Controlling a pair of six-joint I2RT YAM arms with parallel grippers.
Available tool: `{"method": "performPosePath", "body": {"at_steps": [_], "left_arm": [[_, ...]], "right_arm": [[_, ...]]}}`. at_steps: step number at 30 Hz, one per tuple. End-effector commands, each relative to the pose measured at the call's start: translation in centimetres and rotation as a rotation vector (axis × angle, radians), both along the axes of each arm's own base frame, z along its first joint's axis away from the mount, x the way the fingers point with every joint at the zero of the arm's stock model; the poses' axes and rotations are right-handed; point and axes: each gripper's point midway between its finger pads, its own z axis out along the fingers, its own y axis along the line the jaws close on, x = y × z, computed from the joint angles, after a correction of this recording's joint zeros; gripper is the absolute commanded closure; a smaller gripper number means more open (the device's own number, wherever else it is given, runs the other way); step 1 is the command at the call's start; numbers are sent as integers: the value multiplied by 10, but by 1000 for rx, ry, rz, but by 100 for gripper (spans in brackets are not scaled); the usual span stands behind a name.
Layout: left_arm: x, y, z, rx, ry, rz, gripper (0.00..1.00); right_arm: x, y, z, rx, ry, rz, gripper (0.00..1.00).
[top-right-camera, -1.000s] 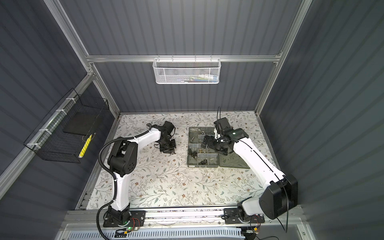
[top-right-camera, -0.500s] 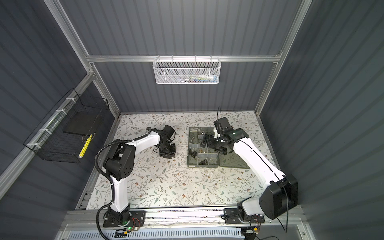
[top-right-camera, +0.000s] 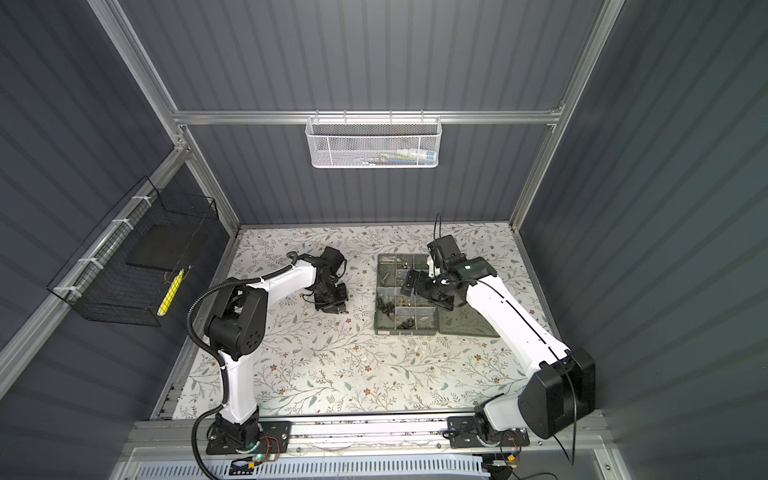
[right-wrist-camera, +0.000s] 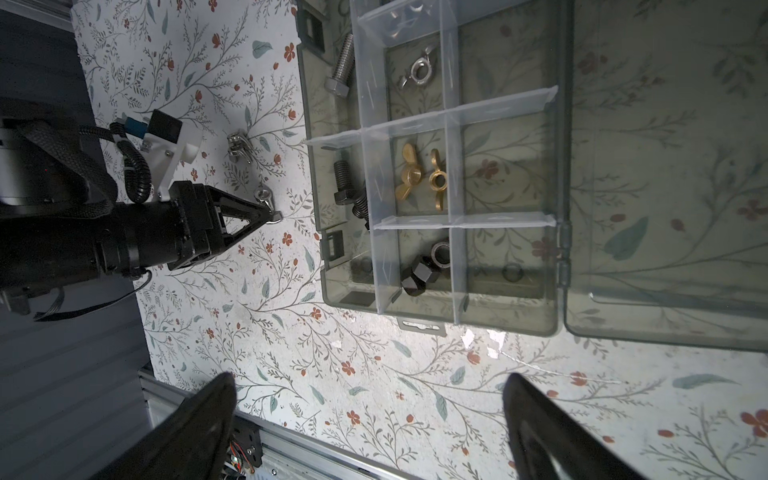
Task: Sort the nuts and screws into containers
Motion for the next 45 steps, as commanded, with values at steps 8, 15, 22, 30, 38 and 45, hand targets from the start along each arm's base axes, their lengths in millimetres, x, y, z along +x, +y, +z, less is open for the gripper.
{"method": "performPosePath", "body": {"at_steps": [8,15,22,30,38,45], "left_arm": [[-27,21,-1,37,34,8,78],[-23,25,-6,52,32,-5,85],[-4,18,5,47,-2,-32,89],[5,24,34,50,-53,-13,61],[32,32,31,69,-77,0,59],[44,36,10,107,-55,-50,75]], "right_arm": [[-1,-1,1,6,-5,0,1],[-1,1,0,16,1,2,1],[-3,-2,1,4,-6,-1,1],[-2,-3,2,2,-9,-5,1],[0,-1,3,4,-5,1,1],[-3,-5,3,-10,-5,-1,1]]}}
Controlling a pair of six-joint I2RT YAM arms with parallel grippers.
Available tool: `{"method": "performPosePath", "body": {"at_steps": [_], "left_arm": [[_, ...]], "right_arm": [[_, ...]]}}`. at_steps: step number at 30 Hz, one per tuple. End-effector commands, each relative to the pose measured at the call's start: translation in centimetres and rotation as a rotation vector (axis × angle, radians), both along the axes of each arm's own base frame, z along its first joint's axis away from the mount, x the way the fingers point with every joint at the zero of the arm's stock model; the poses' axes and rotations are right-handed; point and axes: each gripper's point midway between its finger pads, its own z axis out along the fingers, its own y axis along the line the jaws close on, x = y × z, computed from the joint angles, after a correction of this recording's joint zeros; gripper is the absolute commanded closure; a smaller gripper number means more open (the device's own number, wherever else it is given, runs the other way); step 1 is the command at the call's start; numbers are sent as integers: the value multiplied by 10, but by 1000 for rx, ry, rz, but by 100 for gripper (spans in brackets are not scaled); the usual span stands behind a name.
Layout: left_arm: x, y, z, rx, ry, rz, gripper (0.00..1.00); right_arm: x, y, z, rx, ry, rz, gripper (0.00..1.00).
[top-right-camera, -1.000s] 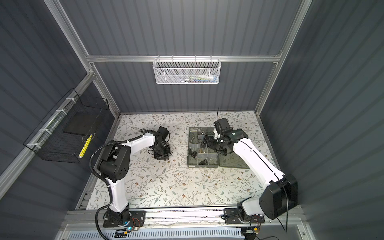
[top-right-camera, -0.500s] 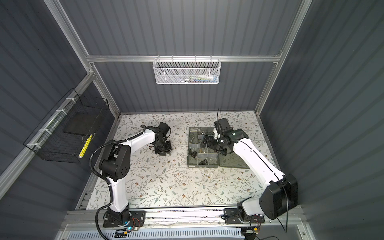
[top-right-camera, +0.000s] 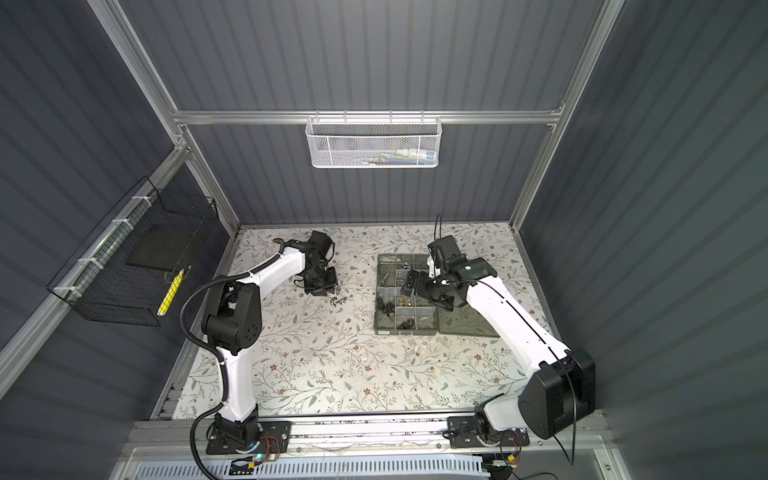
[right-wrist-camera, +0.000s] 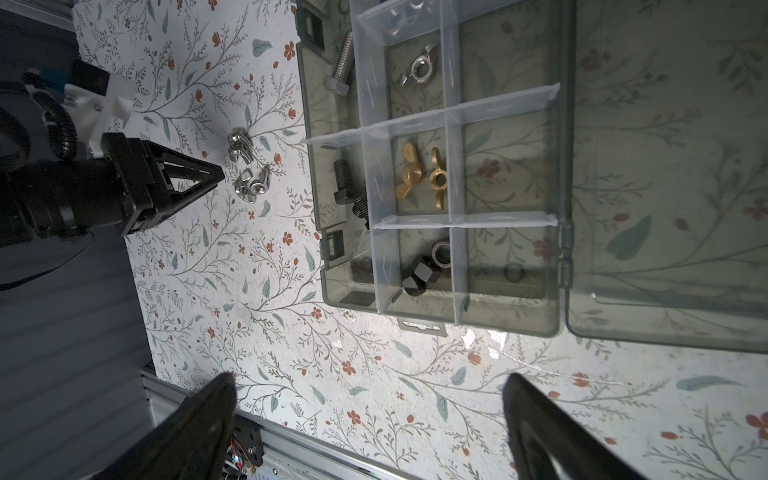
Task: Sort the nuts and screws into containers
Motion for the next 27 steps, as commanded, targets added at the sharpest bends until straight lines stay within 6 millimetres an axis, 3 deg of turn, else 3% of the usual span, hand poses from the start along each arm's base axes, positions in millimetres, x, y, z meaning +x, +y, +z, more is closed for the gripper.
{"method": "performPosePath", "body": {"at_steps": [1,19,27], "left_arm": [[-7,5,-12,38,49,-48,75],[-28,14,-37,94,112,-96,73],[-34,14,-35,81,119,-93,90]], "right_arm": [[-3,-6,4,-19,-7,-3,1],[-3,-5,2,-17,0,-5,1],[-3,-5,2,-17,-2,-9,1]]}}
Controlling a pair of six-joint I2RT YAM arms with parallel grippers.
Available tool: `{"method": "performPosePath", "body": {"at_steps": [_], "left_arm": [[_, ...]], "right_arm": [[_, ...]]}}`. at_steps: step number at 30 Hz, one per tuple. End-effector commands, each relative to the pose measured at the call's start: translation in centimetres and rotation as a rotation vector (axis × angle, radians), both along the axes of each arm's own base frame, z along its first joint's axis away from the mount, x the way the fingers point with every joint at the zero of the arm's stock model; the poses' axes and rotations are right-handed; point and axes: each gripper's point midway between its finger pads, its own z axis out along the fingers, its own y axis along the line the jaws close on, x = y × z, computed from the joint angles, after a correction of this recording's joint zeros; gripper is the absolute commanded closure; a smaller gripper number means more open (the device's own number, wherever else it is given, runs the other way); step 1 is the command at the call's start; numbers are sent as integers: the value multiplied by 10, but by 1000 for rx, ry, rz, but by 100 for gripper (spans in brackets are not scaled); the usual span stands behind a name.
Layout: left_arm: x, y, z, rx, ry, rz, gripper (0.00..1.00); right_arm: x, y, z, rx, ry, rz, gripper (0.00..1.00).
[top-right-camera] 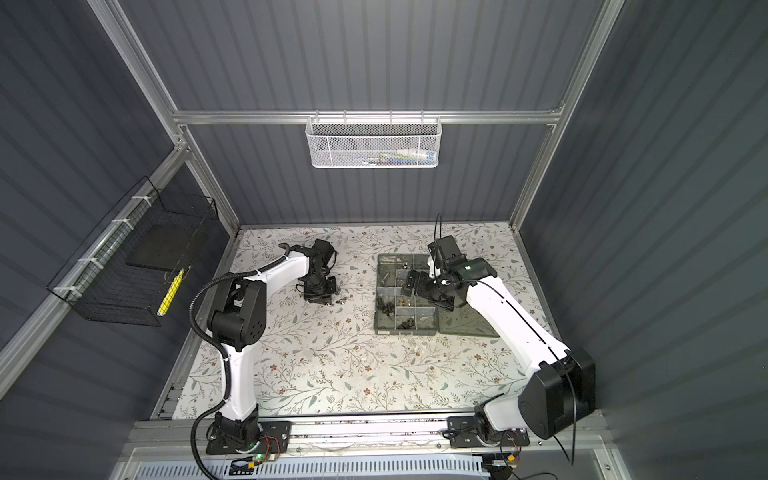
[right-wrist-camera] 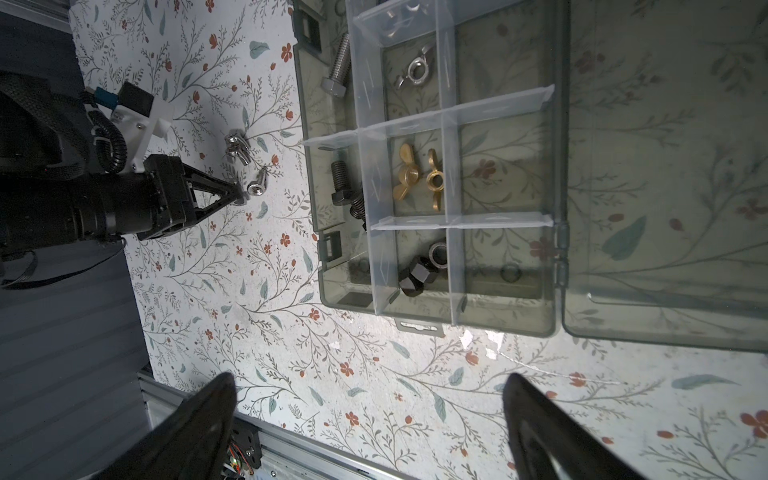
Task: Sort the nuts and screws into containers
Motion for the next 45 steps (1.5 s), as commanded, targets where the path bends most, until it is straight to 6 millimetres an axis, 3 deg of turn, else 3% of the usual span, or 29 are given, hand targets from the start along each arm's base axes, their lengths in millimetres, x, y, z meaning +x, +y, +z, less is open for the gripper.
{"method": "performPosePath", "body": {"at_steps": [1,12,23,26,32,39,45], "left_arm": [[-17,2,-10,15,57,-7,90],[-3,-23,43,-125,-34,31,91],[9,-57,68,-183,-87,5,91],[19,-77,83,-227,-118,-8,91],[39,-142,110,-338,-187,-57,91],[44,-205,107,-465,-211,-72,91],[49,-235,106,-531,-242,-78,90]], "right_arm": [[-3,-5,3,-11,-1,-7,1],[-2,-7,10,-11,-21,-16,1],[1,-13,17,-14,-27,-34,1],[1,-18,19,-7,-27,-51,1],[2,-37,27,-1,-37,-101,1],[-3,-64,33,11,-40,-156,1],[-10,-73,30,8,-23,-164,1]]}}
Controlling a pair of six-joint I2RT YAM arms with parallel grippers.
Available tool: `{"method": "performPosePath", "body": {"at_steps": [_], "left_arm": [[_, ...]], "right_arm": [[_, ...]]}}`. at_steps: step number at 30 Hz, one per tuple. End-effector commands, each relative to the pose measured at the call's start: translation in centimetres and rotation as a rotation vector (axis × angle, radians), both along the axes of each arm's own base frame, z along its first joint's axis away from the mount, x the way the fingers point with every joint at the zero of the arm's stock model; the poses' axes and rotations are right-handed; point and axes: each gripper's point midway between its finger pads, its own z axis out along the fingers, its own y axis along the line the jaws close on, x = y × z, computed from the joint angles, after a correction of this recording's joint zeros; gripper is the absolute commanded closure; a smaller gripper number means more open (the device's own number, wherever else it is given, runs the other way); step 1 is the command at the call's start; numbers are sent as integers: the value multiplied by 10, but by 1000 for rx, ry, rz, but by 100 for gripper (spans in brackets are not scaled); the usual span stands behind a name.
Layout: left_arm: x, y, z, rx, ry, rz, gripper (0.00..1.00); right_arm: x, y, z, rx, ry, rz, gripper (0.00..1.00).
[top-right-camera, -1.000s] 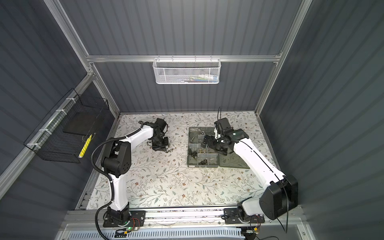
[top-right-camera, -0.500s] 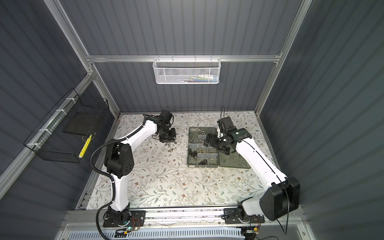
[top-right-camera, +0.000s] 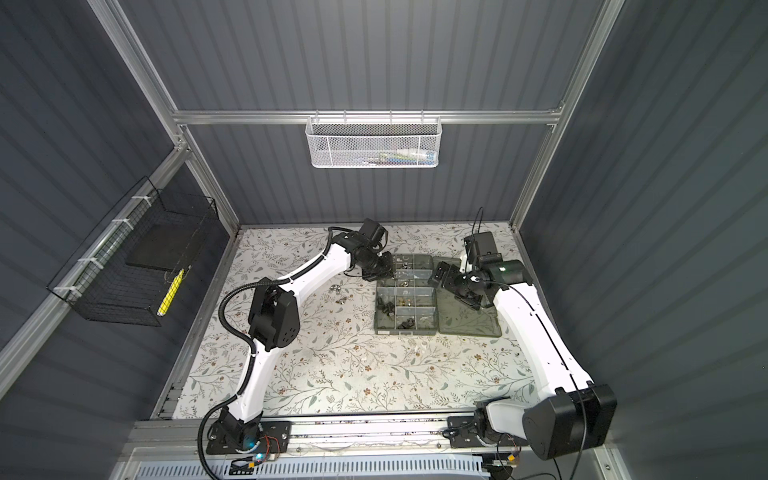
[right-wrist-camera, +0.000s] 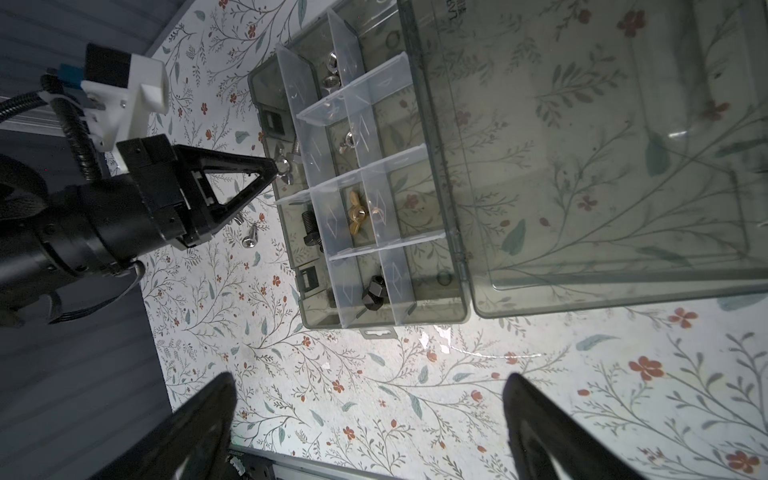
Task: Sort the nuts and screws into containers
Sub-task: 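Carry the wing nut over the box and release it into a compartment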
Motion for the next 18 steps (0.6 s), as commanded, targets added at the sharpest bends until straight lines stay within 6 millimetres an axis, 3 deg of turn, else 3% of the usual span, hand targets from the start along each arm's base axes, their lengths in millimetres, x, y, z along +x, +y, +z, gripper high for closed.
{"method": "performPosePath", "body": {"at_steps": [1,7,12,15,18], "left_arm": [[13,-20,17,-89,-38,12,90],[12,-39,-6,-108,-14,0,88],[10,-49,-20,-111,2,-7,76],[8,-45,-12,-91,-14,-15,74],[9,-24,9,-31,-61,-10,63]], "right_arm": [[-11,-4,0,-5,14,18,1],[-19,-13,-2,-12,24,13,1],[-24,-17,-3,-18,29,22,1],[-25,-20,-4,-23,31,29,1],[-22,-19,-4,-18,32,38,1]]}}
